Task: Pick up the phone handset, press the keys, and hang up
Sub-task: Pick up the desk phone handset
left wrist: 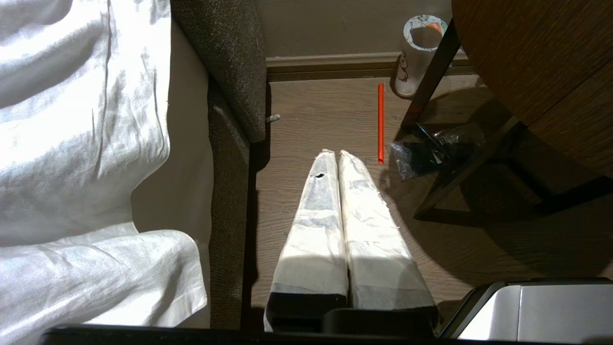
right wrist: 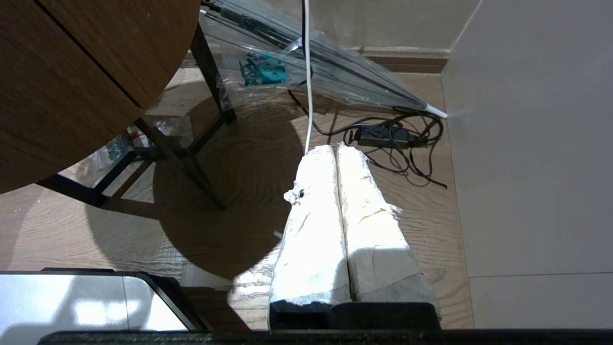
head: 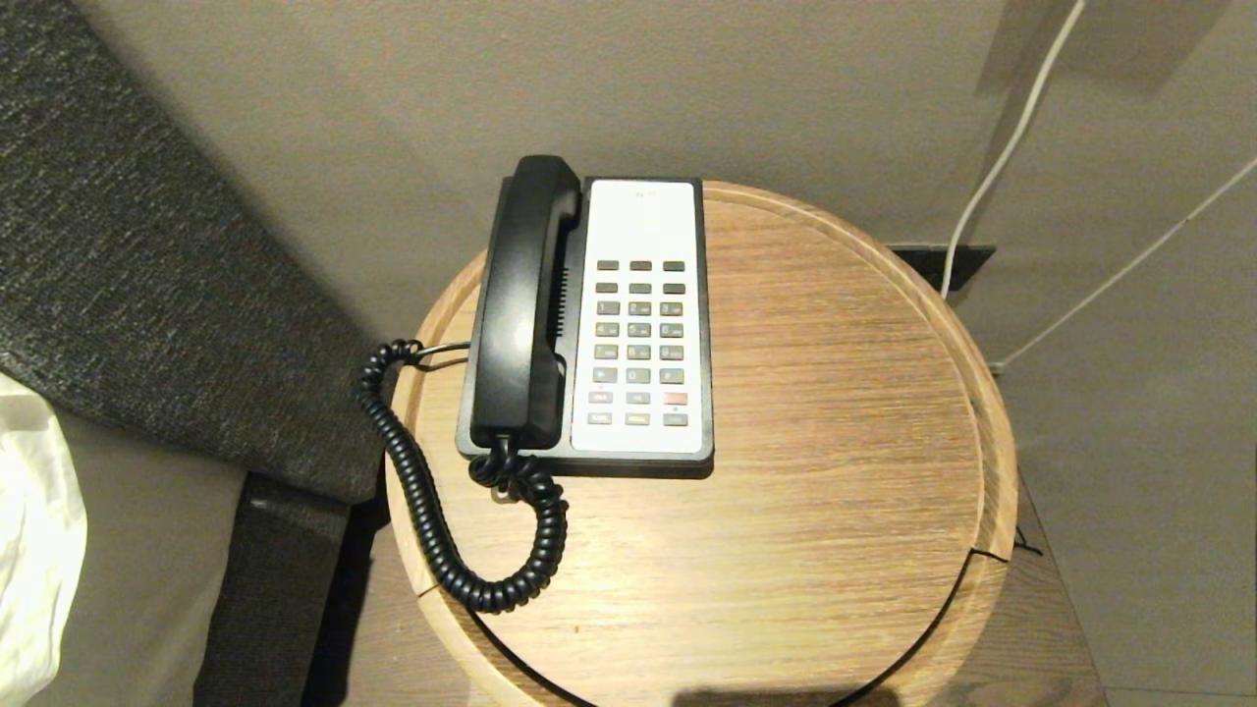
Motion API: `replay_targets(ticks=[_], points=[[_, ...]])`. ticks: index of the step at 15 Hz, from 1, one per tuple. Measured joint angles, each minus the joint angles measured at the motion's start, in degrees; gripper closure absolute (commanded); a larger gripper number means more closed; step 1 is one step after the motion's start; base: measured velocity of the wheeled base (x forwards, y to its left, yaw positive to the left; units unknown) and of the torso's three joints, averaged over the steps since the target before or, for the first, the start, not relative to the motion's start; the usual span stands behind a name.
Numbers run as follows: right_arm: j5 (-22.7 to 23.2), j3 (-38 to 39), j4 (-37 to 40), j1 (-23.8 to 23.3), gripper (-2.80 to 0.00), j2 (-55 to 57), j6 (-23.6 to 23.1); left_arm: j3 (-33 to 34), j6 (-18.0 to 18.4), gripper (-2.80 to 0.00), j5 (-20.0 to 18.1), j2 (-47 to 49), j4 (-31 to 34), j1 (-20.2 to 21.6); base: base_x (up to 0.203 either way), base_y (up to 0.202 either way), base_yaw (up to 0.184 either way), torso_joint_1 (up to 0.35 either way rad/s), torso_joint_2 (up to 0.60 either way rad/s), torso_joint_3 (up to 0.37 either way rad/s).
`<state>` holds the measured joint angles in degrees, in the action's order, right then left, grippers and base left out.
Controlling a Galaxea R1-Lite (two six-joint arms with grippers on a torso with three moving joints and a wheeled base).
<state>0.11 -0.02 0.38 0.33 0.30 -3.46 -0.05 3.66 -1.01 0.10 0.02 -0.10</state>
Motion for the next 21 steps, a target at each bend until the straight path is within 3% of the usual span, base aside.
replay_targets(ticks=[11, 21], points=[[0.0, 0.0, 0.0, 0.0, 0.00, 0.1, 0.0, 0.0, -1.6, 0.00, 0.4, 0.0, 0.1, 0.0, 0.000, 0.000, 0.000, 0.003, 0.00, -0.102], [-0.1, 0.0, 0.0, 0.0, 0.00, 0.1, 0.0, 0.0, -2.5, 0.00, 0.7, 0.0, 0.2, 0.0, 0.000, 0.000, 0.000, 0.003, 0.00, 0.112]])
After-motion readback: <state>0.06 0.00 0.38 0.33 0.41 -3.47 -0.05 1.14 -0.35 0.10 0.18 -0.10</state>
